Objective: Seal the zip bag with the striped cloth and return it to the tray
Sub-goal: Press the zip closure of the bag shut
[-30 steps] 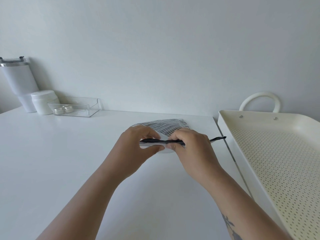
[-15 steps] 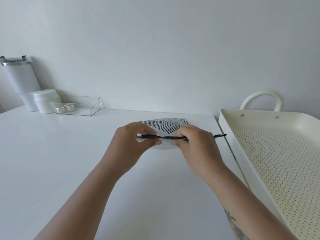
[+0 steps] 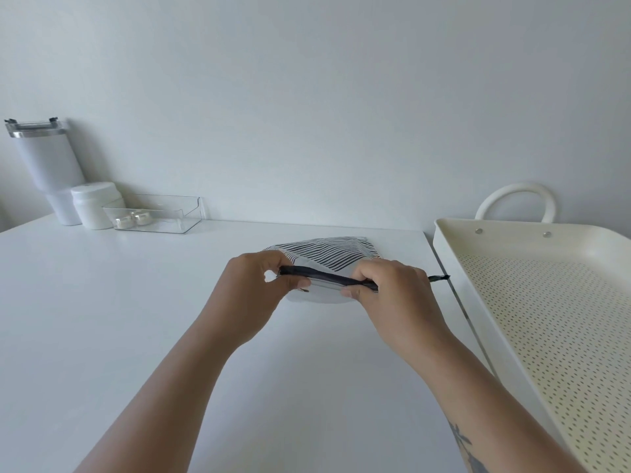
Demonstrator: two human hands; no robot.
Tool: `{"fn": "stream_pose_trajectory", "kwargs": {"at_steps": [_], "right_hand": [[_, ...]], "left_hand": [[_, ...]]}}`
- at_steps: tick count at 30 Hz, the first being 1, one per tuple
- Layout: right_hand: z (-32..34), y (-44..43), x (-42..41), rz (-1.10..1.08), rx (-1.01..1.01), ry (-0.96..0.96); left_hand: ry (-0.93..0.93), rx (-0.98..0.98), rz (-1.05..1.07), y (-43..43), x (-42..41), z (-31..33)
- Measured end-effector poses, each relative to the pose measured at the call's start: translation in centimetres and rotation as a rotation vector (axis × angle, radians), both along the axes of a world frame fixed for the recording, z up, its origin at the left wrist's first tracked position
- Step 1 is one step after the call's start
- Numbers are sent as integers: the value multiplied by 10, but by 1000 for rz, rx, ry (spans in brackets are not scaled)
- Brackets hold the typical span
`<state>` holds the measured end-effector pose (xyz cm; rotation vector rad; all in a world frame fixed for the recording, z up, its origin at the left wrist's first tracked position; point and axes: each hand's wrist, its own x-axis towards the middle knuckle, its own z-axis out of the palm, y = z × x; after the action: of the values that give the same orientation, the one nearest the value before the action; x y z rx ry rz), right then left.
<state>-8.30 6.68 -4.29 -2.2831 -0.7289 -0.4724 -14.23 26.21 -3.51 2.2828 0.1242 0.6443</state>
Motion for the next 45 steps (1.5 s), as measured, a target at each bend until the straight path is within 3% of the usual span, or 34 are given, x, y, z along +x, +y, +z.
{"fn": "stream_pose_trajectory", "kwargs": {"at_steps": [5, 8, 14, 26, 36, 42, 45], "right_hand": [[2, 0, 0, 7, 43, 1], [1, 3, -2, 31, 10, -26], [0, 2, -3, 34, -19, 11], [-2, 7, -3, -26, -22, -24], [1, 1, -3, -60, -67, -52], [-2, 0, 2, -105, -57, -30], [-4, -6, 5, -113, -107, -18]], "left_hand": [[37, 114, -112, -8, -4, 1], [3, 186, -45, -13, -1, 1], [-43, 115, 33, -9, -1, 3], [-62, 440, 67, -24, -4, 3], [-112, 334, 98, -19, -1, -2], [53, 111, -7, -3, -3, 2], [61, 116, 13, 5, -4, 3]]}}
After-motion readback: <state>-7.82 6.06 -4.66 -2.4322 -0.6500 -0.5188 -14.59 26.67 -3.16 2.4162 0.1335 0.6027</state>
